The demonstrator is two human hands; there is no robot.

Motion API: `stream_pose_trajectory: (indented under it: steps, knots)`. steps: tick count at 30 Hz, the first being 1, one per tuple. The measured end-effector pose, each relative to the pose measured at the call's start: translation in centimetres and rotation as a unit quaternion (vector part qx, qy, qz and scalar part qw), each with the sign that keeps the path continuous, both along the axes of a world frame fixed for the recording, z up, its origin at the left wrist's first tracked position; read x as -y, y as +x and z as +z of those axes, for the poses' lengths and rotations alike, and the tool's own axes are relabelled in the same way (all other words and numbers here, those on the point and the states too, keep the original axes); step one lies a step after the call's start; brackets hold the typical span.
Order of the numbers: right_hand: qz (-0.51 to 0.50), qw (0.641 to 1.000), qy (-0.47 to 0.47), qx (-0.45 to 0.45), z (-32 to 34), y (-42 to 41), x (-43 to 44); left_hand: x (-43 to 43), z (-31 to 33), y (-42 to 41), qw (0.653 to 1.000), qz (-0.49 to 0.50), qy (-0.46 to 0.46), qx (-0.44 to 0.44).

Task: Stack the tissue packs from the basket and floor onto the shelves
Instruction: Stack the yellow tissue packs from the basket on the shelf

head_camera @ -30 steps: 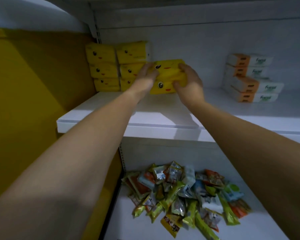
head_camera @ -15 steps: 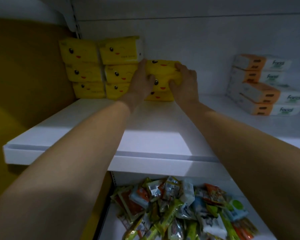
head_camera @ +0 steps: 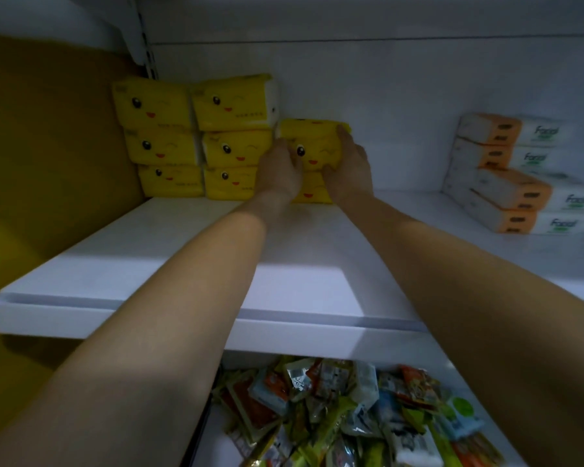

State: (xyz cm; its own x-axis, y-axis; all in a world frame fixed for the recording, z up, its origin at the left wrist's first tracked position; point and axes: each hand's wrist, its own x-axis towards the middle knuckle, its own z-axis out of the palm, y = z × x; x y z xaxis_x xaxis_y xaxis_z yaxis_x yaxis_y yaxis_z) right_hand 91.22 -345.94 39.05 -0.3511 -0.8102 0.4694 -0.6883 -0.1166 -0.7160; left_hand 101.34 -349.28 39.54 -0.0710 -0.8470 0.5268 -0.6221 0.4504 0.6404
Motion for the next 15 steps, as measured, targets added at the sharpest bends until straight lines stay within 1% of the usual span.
stream_pose_trajectory:
  steps: [4,8,11,13,15]
  knots:
    - [0.038,0.997,0.049,-0.035,0.0,-0.7,-1.6,-0.8,-0.1,0.2,0.999,0.008,0.005,0.046]
    - [0.047,0.985,0.076,-0.148,-0.2,-0.5,-4.8,-3.1,-0.6,2.2,0.986,-0.008,0.012,0.165]
    - [0.079,0.966,0.105,-0.222,-0.4,0.6,-8.3,-6.3,-1.2,4.5,0.967,-0.003,0.052,0.247]
    - [0.093,0.954,0.123,-0.258,-0.6,1.6,-11.5,-9.1,-1.5,6.2,0.957,0.000,0.075,0.282]
    - [0.098,0.945,0.120,-0.289,-0.9,2.7,-15.0,-12.2,-1.9,8.0,0.953,-0.011,0.070,0.296]
